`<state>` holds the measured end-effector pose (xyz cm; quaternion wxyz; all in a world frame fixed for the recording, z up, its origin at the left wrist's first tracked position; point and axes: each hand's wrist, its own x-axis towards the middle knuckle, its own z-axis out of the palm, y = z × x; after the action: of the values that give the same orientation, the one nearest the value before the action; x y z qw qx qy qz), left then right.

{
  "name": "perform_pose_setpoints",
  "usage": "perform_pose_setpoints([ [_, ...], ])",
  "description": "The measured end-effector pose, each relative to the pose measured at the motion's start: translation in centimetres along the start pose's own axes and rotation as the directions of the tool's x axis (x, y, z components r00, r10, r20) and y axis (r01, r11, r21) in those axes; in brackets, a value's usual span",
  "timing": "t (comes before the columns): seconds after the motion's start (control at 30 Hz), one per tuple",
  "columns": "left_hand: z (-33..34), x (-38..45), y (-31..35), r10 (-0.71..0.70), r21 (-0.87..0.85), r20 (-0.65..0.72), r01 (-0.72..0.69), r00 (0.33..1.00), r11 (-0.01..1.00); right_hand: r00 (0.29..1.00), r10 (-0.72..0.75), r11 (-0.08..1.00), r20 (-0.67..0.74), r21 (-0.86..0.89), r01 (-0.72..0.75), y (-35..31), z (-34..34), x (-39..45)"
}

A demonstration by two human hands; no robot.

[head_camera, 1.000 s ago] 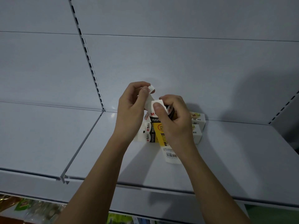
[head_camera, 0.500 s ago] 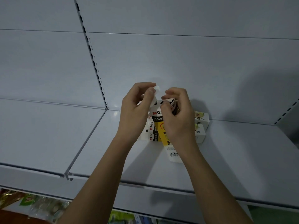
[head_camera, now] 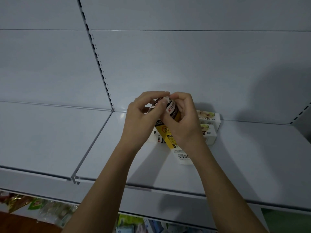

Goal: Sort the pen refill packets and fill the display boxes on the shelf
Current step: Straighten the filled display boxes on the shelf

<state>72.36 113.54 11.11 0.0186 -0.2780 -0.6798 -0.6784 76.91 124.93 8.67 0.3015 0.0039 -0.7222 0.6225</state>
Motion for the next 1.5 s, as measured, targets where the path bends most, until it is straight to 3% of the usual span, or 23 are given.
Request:
perform_pose_setpoints([
  [0.17, -0.3, -0.3, -0.1, -0.027, -0.078, 0.024, 0.028, 0.999, 0.997, 1.0, 0.027, 0.999, 0.01, -0.035, -0.027, 0.2, 0.3, 0.0],
  [0.33, -0.2, -0.9, -1.3, -0.033, 0.021, 0.022, 0.032, 0.999, 0.999, 1.0, 0.025, 0.998, -0.008, -0.051, -0.025, 0.2, 0.7, 0.1],
  [0.53, -0.4, -0.9, -1.9, -0.001, 0.109, 0.155, -0.016, 0.988, 0.994, 0.999, 0.033, 0.997, -0.03, -0.066, -0.035, 0.3, 0.9, 0.1],
  [0.7, -1.8, -0.5, -2.6, -0.163, 0.201, 0.302, 0.104, 0.939, 0.974, 0.995, 0.087, 0.98, 0.055, -0.183, -0.076, 1.2, 0.8, 0.6],
  [0.9, -2.5, -1.1, -4.1, -0.197, 0.315, 0.12, 0.15, 0.973, 0.937, 0.969, 0.147, 0.918, 0.2, -0.393, -0.059, 2.1, 2.4, 0.7],
  [1.03, -3.1, -2.5, -5.5, -0.229, 0.242, 0.037, 0.214, 0.973, 0.946, 0.913, 0.245, 0.83, 0.327, -0.557, -0.023, 1.9, 2.5, 0.1],
  [1.2, -2.5, -5.1, -7.9, -0.331, 0.159, -0.089, 0.341, 0.94, 0.926, 0.853, 0.364, 0.71, 0.375, -0.704, 0.006, 2.4, 1.4, -1.1],
  [1.4, -2.3, -5.4, -8.3, -0.32, 0.158, -0.196, 0.352, 0.927, 0.923, 0.842, 0.383, 0.827, 0.38, -0.548, -0.129, 2.9, 0.0, -1.8],
  [1.5, -3.3, -3.5, -8.1, -0.306, 0.16, -0.232, 0.346, 0.923, 0.925, 0.904, 0.293, 0.902, 0.31, -0.404, -0.153, 2.2, -1.2, -0.8],
])
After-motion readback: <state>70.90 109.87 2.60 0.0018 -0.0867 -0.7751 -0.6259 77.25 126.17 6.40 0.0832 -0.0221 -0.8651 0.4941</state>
